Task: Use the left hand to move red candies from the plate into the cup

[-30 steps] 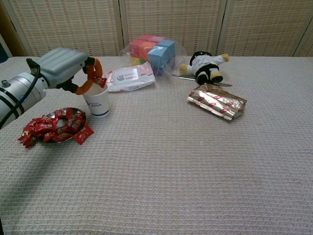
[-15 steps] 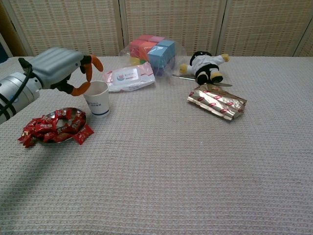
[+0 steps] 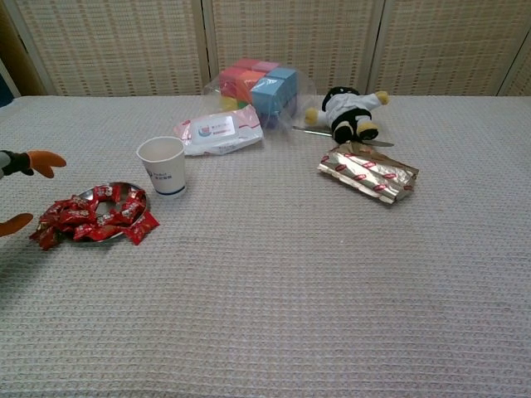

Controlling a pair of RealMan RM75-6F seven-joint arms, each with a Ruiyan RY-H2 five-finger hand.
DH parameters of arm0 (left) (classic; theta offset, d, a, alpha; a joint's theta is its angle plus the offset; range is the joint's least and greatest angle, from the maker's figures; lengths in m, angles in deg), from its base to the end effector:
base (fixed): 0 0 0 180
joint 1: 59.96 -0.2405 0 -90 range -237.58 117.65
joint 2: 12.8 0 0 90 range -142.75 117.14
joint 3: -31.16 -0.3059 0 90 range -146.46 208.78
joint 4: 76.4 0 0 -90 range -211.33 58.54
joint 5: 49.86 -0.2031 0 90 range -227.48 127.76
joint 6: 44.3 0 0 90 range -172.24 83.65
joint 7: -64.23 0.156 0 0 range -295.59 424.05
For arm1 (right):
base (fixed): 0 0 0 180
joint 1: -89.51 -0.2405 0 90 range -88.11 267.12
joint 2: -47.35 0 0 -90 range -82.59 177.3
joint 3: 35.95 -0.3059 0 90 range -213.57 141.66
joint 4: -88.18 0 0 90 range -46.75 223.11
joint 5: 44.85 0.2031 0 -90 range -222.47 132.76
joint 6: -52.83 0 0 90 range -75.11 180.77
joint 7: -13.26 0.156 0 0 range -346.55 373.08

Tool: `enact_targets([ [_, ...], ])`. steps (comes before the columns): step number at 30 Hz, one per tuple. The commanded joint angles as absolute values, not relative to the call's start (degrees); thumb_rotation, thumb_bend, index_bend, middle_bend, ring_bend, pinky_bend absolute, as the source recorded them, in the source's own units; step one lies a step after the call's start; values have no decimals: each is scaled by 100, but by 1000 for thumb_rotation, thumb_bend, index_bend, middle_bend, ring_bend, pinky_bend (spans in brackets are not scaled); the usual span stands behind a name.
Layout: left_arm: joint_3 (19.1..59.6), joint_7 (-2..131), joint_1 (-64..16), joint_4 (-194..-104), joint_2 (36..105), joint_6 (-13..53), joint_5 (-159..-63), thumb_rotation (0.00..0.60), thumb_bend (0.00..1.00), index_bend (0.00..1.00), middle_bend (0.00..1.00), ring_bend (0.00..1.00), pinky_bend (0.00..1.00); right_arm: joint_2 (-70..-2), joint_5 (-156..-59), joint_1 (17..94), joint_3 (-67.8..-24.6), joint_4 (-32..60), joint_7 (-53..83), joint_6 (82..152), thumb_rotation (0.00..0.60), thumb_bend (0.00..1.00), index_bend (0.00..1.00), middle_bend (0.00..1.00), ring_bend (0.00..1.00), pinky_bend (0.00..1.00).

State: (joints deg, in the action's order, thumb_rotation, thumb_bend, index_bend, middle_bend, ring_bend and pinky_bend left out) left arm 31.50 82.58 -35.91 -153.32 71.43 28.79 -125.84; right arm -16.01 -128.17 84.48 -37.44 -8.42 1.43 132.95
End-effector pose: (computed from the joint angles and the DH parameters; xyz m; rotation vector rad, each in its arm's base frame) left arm -0.3228 0.3042 0.0486 -1.6713 -0.7379 -0.7334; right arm -0.3519 -0.1902 0.1715 1.4729 -0.8897 0.7121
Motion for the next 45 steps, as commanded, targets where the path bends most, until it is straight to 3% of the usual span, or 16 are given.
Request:
enact_targets([
  [1,3071,8331,-3724,-15161,7228,2932,-12571,600,404,109,177,193,807,-1613,-12814,8432,-3739,-836,131,13261,600,137,0,0,0,0],
  [15,3123,8493,-4013,-14079,8190,3316,-12839,600,406,143,205,244,870,-1612,-12822,8415,-3714,-847,102,13215,600,137,0,0,0,0],
  [22,3271,8342,-4087,-13441,8724,3566,-12971,600,405,211,288,303,910,-1607,-12820,8421,-3714,-853,96,13226,600,137,0,0,0,0],
  [35,3370,8358,-4086,-12861,9119,3508,-13086,600,403,259,329,332,934,-1597,-12811,8418,-3702,-872,74,13204,600,137,0,0,0,0],
  [45,3373,8310,-4056,-12549,9338,3397,-13184,600,402,309,386,418,973,-1607,-12774,8398,-3700,-872,38,13150,600,137,0,0,0,0],
])
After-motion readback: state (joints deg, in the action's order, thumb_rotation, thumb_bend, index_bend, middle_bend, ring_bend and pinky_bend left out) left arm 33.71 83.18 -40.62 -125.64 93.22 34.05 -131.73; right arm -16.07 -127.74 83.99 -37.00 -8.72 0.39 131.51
